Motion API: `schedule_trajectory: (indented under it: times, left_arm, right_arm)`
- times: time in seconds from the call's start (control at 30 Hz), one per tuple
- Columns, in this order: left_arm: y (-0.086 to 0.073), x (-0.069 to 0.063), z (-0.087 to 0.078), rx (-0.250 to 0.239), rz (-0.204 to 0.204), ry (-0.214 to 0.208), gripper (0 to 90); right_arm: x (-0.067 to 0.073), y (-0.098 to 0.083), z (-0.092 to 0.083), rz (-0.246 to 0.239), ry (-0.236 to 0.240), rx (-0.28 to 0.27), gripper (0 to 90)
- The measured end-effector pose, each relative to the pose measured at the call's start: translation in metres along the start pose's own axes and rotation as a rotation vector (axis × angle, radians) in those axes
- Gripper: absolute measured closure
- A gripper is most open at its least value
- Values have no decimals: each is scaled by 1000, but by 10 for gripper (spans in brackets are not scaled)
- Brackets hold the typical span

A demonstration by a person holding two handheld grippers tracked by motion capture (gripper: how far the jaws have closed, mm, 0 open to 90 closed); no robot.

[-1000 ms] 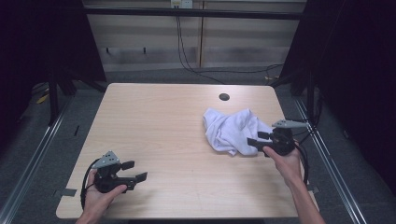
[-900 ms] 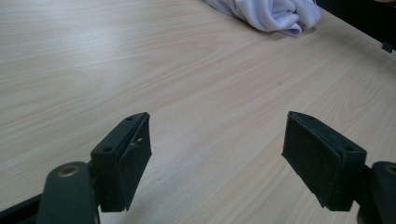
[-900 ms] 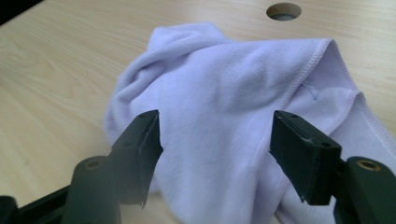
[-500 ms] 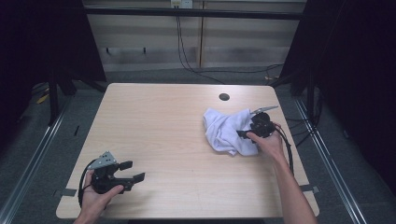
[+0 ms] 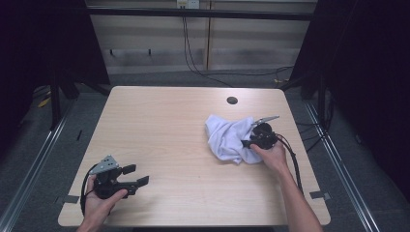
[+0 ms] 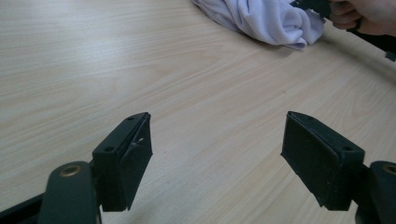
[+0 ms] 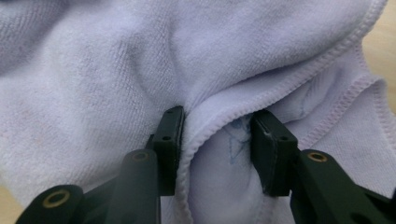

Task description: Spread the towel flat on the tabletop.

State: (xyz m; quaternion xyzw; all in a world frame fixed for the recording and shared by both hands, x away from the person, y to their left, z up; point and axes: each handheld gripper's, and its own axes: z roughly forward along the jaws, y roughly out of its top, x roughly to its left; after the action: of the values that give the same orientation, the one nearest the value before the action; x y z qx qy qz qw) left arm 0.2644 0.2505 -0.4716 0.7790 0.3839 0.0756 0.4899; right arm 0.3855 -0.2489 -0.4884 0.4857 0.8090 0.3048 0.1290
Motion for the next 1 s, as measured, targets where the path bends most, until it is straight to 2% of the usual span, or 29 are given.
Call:
schedule_trajectory:
  times: [0.03, 0.1, 0.17, 0.2, 0.23, 0.27, 0.33, 0.37, 0.4, 0.47, 0.5, 0.57, 0.63, 0.7, 0.73, 0.8, 0.83, 0.87, 0.9, 0.93, 1.0]
  left_arm:
    - [0, 0, 1, 3, 1, 12, 239]
    - [0, 1, 2, 10, 2, 14, 239]
    - [0, 1, 3, 15, -3, 11, 240]
    - [0, 0, 3, 14, -2, 8, 240]
    - [0, 0, 3, 17, 4, 1, 240]
    - [0, -2, 2, 14, 14, -4, 239]
    - [0, -3, 2, 11, 10, -6, 239]
    - [0, -3, 1, 7, 5, -14, 239]
    - [0, -4, 1, 2, 3, -33, 241]
    - [1, -6, 2, 7, 13, -41, 243]
    - [1, -8, 3, 9, 19, -43, 245]
    - [2, -11, 4, 12, 30, -52, 245]
    - [3, -14, 6, 15, 39, -60, 245]
    - [3, -15, 7, 18, 41, -59, 245]
    - [3, -16, 8, 20, 42, -61, 245]
    - [4, -17, 9, 25, 45, -64, 245]
    - [4, -17, 10, 23, 43, -64, 245]
    - [4, -17, 11, 26, 41, -65, 250]
    - [5, -18, 12, 26, 40, -68, 250]
    - [7, -18, 14, 27, 36, -57, 259]
    - [12, -19, 18, 45, 55, -63, 306]
  right_arm:
    - [0, 0, 0, 0, 0, 0, 585]
    - [15, -3, 1, -35, 40, -12, 593]
    - [36, -6, 1, -78, 83, -20, 596]
    - [36, -6, 1, -78, 83, -20, 596]
    - [47, -8, 1, -85, 104, -18, 596]
    - [51, -9, 1, -85, 115, -24, 596]
    - [60, -14, 1, -75, 159, -45, 596]
    - [60, -14, 1, -75, 159, -45, 596]
    - [70, -18, -1, -89, 180, -40, 596]
    - [73, -19, -1, -95, 191, -39, 596]
    - [83, -22, -3, -112, 203, -35, 597]
    - [87, -23, -3, -120, 209, -32, 597]
    - [97, -26, -4, -142, 219, -37, 597]
    - [103, -28, -4, -148, 234, -51, 596]
    - [103, -28, -4, -148, 234, -51, 596]
    - [114, -28, -4, -173, 252, -42, 591]
    - [114, -28, -4, -173, 252, -42, 591]
    - [125, -28, -2, -187, 266, -47, 573]
    - [125, -28, -2, -187, 266, -47, 573]
    - [130, -28, -1, -196, 272, -49, 552]
    - [142, -24, 0, -219, 276, -36, 444]
